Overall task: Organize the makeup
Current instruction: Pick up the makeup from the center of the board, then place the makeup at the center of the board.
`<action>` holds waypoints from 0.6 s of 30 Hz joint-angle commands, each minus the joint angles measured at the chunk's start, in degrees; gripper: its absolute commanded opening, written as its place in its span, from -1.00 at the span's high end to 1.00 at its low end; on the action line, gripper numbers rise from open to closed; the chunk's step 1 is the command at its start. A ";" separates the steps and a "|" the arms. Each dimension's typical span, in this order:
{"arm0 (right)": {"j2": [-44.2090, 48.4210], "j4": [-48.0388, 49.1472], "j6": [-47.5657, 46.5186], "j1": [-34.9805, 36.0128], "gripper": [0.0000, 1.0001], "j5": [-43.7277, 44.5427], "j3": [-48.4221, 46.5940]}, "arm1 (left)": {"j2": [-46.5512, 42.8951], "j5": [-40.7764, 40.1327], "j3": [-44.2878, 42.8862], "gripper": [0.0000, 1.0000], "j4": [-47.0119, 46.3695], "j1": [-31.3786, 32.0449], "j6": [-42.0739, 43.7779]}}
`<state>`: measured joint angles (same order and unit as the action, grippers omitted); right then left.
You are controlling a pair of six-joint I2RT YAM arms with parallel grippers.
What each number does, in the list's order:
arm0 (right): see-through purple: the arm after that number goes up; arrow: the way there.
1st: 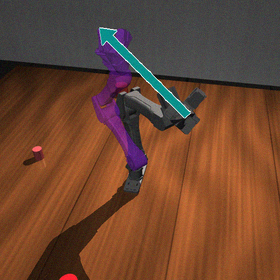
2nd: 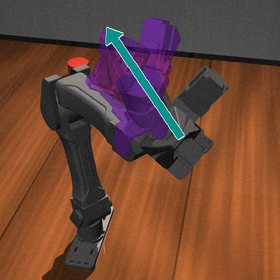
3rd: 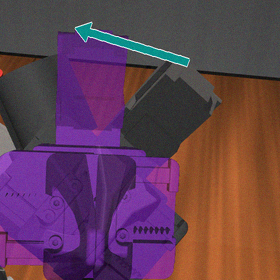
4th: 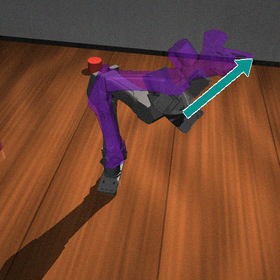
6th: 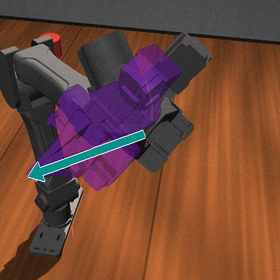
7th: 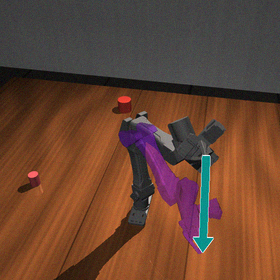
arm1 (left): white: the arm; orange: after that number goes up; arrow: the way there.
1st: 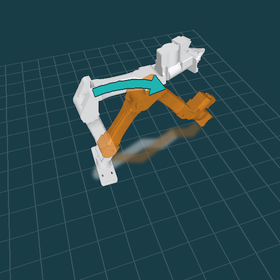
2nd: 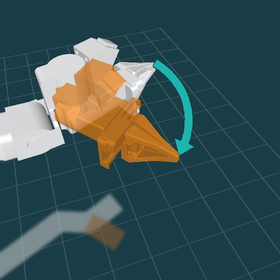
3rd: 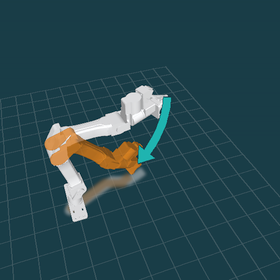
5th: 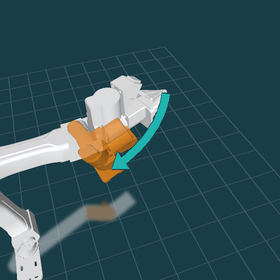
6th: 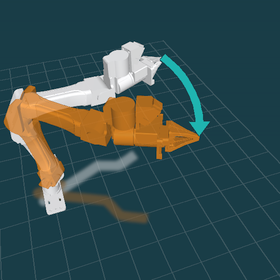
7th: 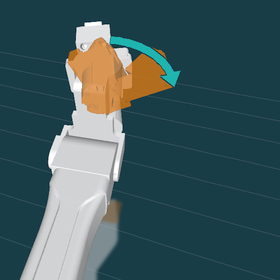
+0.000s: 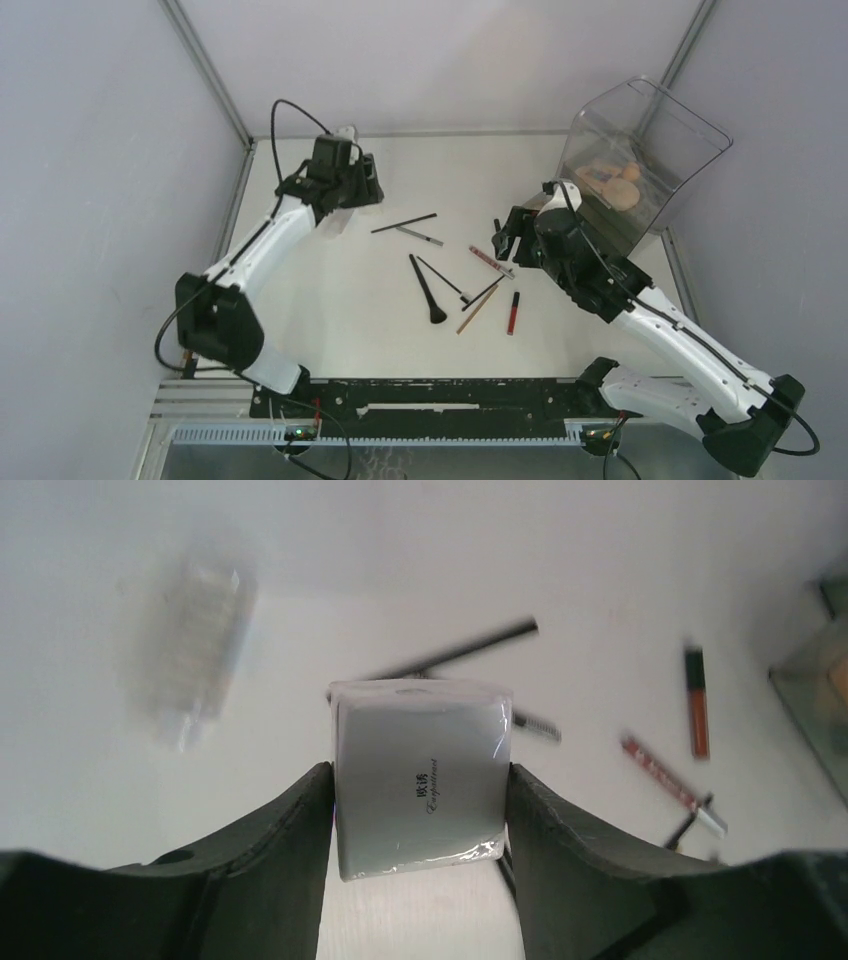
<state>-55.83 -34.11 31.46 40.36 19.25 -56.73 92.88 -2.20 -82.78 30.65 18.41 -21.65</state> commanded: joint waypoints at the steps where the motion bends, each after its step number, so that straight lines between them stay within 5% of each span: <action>1: 5.46 -4.27 5.72 3.31 -0.52 4.34 2.20 | -12.46 -2.93 14.20 0.06 -1.79 6.39 -3.95; 8: 12.77 -11.52 10.12 8.70 -0.52 7.33 5.26 | -26.32 -8.00 35.24 0.11 -8.30 16.25 -12.48; 16: 14.07 -13.91 11.46 11.98 -0.52 8.45 5.30 | -22.12 -11.25 42.99 0.03 -14.01 24.09 -18.99; 18: 13.69 -14.04 11.80 12.54 -0.52 8.29 5.31 | -20.78 -11.58 43.64 -0.19 -14.12 24.99 -19.77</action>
<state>-41.93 -47.77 41.52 51.55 26.33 -51.27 70.41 -10.96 -40.40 23.07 41.41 -37.04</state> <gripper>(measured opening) 0.761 0.626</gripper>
